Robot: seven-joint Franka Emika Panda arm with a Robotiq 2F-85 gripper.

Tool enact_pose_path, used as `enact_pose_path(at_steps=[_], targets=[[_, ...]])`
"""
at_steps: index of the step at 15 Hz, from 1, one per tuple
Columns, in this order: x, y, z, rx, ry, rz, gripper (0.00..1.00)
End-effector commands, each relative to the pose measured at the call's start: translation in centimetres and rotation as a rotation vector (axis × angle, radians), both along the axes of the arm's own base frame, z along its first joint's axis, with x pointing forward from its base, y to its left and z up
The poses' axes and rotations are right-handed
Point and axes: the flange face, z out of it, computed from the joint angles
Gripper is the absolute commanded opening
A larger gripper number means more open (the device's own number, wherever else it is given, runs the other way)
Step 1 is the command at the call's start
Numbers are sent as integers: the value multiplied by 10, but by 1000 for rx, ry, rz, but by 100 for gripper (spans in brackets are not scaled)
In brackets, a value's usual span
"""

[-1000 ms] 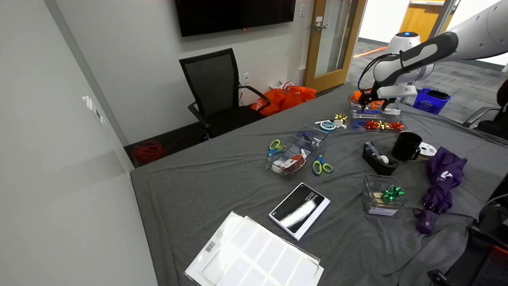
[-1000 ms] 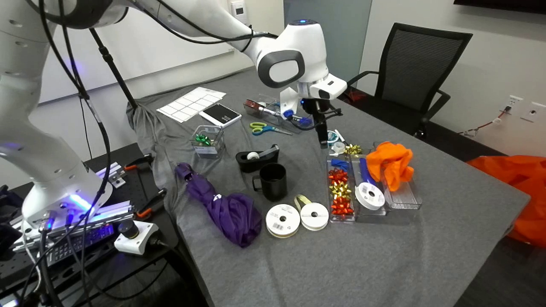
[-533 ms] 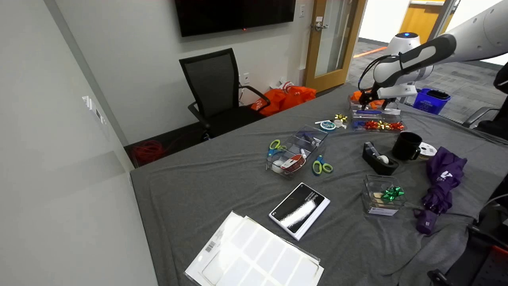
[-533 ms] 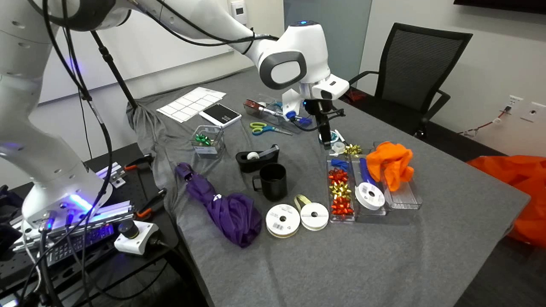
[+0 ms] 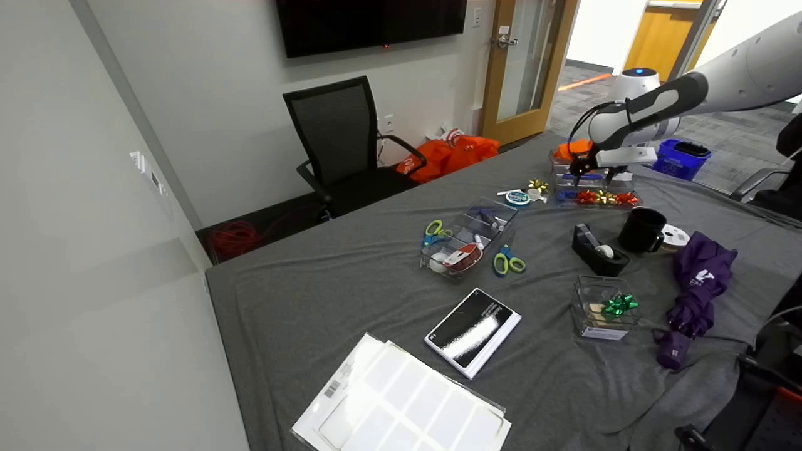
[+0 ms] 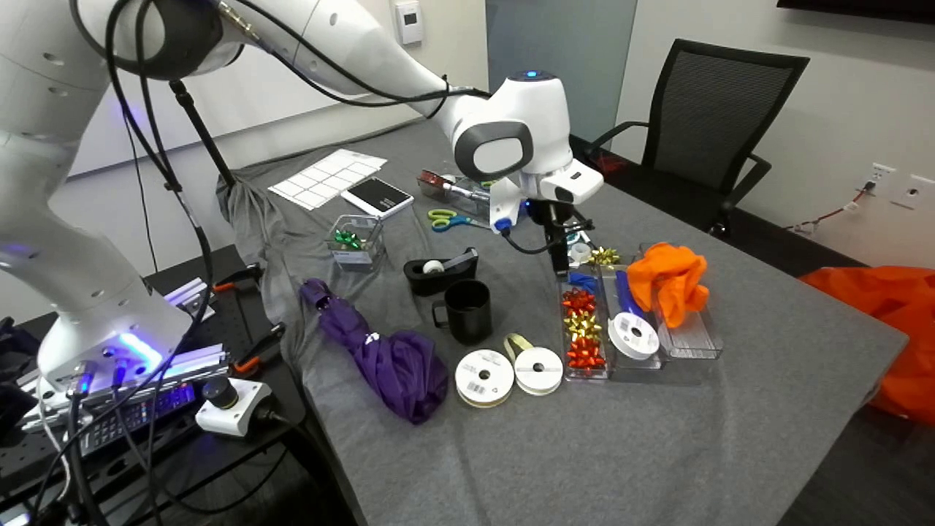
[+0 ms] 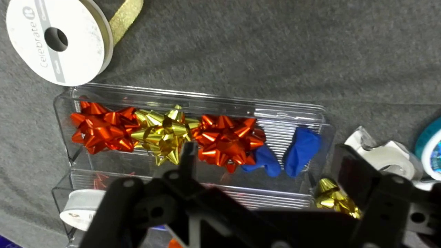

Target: Move one red ribbon to the left tray

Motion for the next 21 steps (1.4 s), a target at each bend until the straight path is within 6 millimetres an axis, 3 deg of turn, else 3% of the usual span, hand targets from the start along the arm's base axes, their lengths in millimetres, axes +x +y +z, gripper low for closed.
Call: enact_pose_path(at_steps=[1, 13, 15, 21], targets=[[9, -17, -23, 21, -1, -35, 100], [27, -41, -62, 7, -8, -148, 100], [29, -43, -68, 0, -8, -149, 74], [33, -47, -79, -1, -7, -153, 31]])
